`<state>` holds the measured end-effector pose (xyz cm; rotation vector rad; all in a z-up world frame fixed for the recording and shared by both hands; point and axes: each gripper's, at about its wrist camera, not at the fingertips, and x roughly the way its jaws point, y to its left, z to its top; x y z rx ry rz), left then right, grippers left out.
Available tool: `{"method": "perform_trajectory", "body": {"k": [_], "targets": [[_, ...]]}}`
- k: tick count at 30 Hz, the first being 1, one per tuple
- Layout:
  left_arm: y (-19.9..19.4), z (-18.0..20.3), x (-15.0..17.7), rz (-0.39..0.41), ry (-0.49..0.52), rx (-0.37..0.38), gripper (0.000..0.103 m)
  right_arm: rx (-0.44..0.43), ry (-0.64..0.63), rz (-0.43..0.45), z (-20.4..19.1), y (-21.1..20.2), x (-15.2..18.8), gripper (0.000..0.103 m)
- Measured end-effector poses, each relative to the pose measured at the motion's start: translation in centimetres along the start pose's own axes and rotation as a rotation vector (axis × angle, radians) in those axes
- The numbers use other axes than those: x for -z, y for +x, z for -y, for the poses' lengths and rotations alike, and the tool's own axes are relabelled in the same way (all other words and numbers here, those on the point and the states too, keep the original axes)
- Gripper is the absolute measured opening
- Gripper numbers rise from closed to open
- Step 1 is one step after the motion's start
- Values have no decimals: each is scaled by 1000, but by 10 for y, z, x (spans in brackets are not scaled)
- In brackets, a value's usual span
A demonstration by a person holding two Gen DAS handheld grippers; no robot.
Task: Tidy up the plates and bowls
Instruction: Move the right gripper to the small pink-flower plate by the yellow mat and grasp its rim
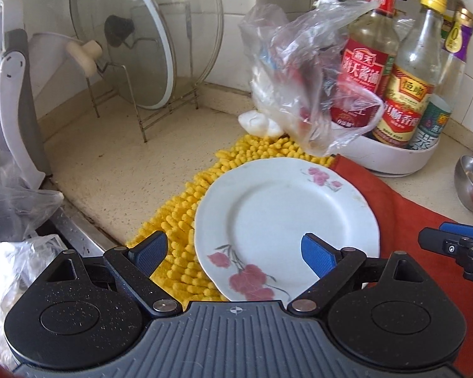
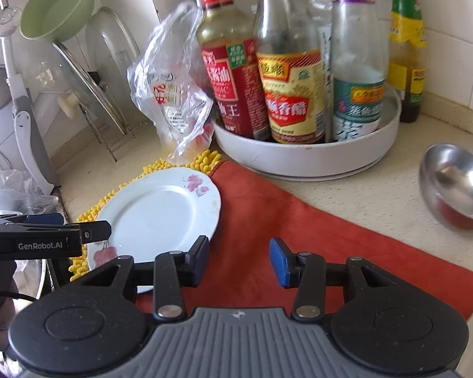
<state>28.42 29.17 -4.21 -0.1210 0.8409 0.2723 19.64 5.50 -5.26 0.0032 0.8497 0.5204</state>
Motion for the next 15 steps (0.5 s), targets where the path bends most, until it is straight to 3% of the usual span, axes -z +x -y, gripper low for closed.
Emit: {"method": "perform_trajectory", "body": {"k": [15], "targets": [[56,-26,-8,-145,-50,62,95,-70,48,-106,-9,54,-8,44]]}}
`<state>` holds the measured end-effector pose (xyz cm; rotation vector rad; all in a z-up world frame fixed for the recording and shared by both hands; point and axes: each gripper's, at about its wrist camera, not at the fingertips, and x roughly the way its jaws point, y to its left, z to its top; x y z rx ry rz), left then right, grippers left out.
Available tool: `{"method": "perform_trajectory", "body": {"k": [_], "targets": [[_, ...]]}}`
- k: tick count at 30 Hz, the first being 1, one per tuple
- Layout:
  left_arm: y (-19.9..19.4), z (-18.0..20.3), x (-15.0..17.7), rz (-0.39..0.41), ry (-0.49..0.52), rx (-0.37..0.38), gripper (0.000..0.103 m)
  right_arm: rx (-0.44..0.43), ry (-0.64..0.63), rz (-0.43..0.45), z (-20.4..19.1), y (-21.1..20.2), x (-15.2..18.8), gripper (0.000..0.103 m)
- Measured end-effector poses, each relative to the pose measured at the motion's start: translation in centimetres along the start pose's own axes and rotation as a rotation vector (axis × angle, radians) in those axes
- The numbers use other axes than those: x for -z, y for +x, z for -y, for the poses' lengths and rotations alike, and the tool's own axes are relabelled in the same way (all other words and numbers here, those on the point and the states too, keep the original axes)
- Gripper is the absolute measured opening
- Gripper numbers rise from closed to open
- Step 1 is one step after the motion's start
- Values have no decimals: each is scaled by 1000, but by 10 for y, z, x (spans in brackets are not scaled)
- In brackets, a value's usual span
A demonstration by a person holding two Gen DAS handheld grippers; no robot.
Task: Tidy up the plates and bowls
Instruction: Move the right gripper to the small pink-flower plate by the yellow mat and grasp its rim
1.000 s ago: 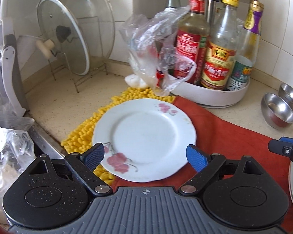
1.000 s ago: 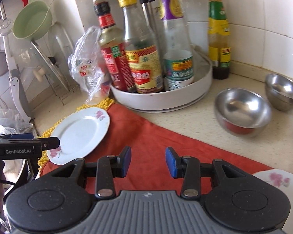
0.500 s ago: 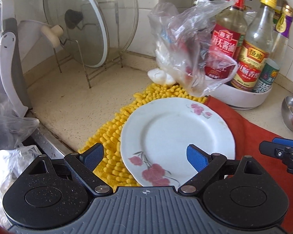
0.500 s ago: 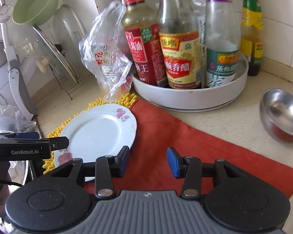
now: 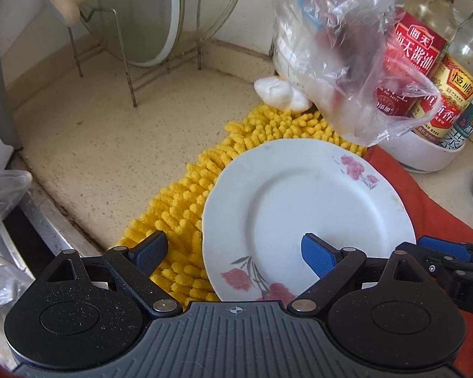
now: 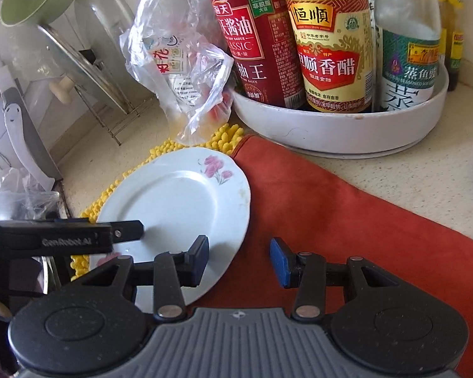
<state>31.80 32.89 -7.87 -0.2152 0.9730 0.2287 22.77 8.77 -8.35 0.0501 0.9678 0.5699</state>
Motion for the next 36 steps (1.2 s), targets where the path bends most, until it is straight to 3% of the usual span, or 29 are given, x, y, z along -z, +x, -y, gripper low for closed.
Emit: {"method": "perform_trajectory", "body": {"k": [5,7,10,16,21,24,26,36], "targets": [[5,7,-7,-4,32,24,96,-14,-40,6,-6,7,-3,47],[4,14,-7,-13,56,54,93,-45,-56,14,-10,5,-3,43],[-1,25,-1,-3,96,34,95,-27,-77,4,-14,4,-2,41],[-17,19,8,0,78,88,94,-50,-53,-8,-8,-1,-2,37],[-5,10,-3,7,76,69,91,-66,-74,-55,-8,10,-2,42],[6,12,-8,-16,77,107,93,-66,-90,-43,-11,10,0,43],[7,15,-5,1,95,108,97,-57,-81,-34,-10,9,1,37],[-19,23,12,-11,93,185,93,-19,-7,-7,6,-21,6,34]]}}
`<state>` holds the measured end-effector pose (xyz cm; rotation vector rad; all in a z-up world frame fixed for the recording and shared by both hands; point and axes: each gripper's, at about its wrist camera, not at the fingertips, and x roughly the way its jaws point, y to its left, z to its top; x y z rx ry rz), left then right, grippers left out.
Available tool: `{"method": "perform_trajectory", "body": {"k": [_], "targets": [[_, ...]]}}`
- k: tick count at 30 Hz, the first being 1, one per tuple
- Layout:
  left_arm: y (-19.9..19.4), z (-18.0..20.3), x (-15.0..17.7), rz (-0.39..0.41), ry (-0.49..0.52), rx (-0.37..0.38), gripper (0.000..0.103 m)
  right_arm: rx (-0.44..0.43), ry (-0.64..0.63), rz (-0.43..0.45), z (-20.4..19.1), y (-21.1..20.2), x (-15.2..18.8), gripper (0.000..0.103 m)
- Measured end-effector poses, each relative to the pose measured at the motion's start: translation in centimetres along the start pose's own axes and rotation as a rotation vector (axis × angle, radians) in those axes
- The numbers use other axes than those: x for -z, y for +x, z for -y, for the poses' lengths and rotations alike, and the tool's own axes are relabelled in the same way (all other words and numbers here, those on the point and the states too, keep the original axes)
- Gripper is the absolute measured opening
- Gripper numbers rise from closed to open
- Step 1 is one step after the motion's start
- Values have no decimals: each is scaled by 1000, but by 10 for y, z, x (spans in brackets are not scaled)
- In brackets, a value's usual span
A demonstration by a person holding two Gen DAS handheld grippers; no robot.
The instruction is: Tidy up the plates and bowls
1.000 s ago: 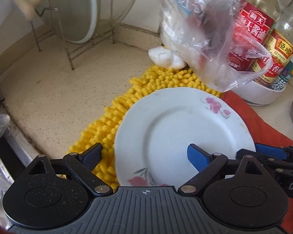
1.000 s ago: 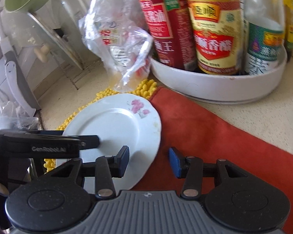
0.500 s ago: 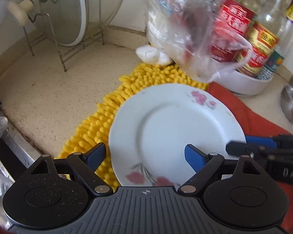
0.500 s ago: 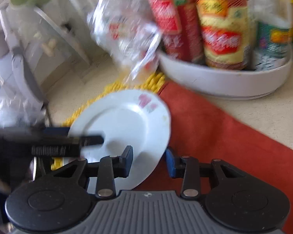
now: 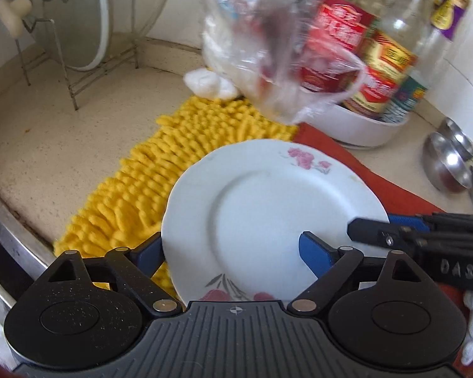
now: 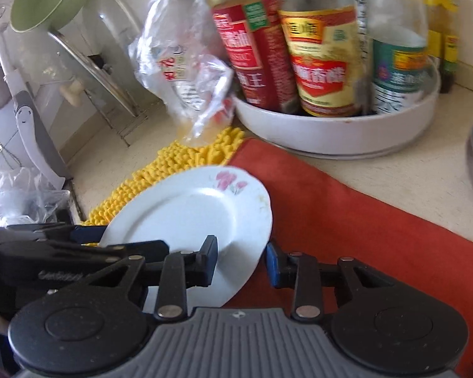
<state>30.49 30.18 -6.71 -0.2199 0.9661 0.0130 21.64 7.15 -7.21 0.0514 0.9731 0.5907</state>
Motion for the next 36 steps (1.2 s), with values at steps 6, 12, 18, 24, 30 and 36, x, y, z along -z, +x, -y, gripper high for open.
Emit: {"method": "perform_trajectory", "body": {"k": [6,12,18,24,30,36], "targets": [[10,3,6,4,75,-26,94,-33,85,-32,15,8,13,34],[14,8,4,16,101,-21,92,-4,70,-5,7,5,16,35],[-1,7,5,36,72,-7,85,7,61,43,2,-14,18,34],[-19,20,0,86,94,-6,85,4,67,101,5,-36,20,34],[-23,45,3,113,128,-25,86,13,76,119,17,-53,29,34],[-25,70,12,118,149,-11,86,29,88,133,34,-72,38,34]]}}
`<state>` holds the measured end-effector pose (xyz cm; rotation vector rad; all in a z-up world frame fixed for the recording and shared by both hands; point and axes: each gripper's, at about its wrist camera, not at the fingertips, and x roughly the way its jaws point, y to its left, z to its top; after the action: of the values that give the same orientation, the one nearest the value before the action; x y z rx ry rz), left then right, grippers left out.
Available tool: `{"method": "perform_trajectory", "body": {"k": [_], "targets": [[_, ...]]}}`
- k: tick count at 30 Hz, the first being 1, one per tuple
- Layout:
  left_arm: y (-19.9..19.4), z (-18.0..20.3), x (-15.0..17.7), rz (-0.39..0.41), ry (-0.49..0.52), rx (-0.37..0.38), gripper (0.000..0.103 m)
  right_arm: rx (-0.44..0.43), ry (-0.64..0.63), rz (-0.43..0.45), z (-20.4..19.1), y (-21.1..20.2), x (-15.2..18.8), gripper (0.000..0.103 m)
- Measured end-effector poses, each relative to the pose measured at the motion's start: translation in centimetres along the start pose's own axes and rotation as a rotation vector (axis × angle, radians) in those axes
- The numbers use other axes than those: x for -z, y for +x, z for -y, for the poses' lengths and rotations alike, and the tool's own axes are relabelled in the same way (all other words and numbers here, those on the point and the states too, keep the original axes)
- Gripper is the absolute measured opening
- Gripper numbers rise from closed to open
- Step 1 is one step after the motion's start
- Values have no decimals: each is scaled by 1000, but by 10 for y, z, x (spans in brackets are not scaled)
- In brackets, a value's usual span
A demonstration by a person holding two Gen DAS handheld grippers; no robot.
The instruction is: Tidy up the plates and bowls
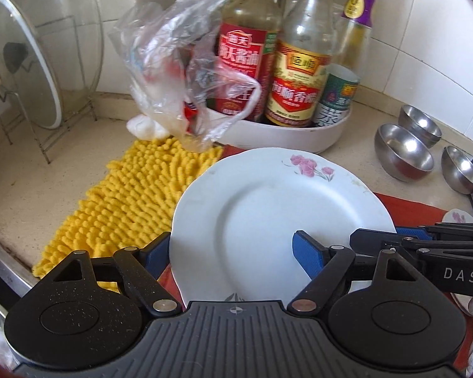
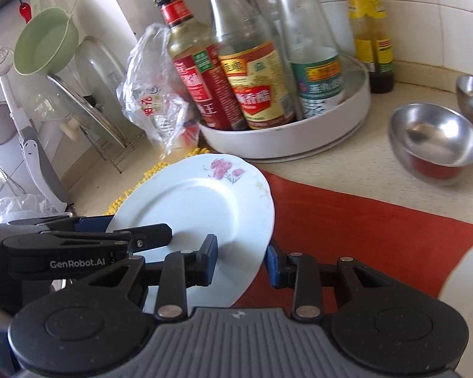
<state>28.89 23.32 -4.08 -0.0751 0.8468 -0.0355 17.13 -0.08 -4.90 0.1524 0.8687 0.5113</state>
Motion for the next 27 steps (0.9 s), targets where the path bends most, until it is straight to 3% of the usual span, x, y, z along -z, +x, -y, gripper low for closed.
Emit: {"method": "perform_trajectory", "body": {"k": [27], "targets": [[-4,137,-19,60,196,121,86,120,130,153,90,-103,19,34]]}}
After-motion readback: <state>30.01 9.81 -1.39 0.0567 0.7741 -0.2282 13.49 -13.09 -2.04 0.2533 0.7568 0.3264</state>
